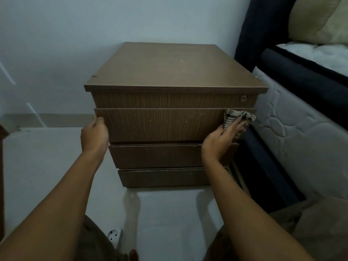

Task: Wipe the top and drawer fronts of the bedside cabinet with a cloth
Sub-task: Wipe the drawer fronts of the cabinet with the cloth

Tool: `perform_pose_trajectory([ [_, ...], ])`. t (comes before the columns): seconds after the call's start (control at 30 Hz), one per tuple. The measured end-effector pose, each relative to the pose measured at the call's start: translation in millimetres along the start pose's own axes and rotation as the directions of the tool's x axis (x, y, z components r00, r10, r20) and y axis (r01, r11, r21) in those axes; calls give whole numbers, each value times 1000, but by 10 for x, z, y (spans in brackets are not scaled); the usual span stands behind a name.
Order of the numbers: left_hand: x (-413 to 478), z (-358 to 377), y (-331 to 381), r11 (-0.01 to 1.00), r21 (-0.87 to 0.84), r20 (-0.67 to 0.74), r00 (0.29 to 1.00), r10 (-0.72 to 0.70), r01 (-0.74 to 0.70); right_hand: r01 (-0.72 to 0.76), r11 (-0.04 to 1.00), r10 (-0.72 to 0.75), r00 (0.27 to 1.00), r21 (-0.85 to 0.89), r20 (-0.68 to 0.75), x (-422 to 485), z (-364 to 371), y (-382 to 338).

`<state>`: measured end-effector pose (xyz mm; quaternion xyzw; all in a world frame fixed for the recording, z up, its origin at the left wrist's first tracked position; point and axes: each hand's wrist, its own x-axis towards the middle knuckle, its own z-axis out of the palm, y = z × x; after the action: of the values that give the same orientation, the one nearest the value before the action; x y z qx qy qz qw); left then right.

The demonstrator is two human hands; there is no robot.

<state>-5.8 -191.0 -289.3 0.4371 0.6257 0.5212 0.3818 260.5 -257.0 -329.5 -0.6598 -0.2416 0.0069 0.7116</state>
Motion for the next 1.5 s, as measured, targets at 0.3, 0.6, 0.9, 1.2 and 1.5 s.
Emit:
perform_pose_trajectory([
  [0.3, 57, -72, -119, 999, -44, 26, 999, -20, 21, 168, 985, -166, 984, -34, 59, -633, 563, 42],
  [0.6, 27, -164, -55, 986, -165, 115, 993, -5, 25, 335, 939, -306, 918, -78, 254, -1181, 945, -30],
  [0.9, 25, -244, -20, 985, -163, 187, 982, -30, 62, 503, 860, -423, 798, -88, 430, -1489, 1095, -43],
  [1.2, 159, -382, 38, 983, -159, 321, 946, -41, 96, 740, 672, -529, 508, -31, 680, -1728, 1238, -105],
  [1.5, 308, -429, 63, 993, -103, 324, 946, -19, 55, 764, 614, -442, 127, 197, 888, -1690, 1118, -51],
])
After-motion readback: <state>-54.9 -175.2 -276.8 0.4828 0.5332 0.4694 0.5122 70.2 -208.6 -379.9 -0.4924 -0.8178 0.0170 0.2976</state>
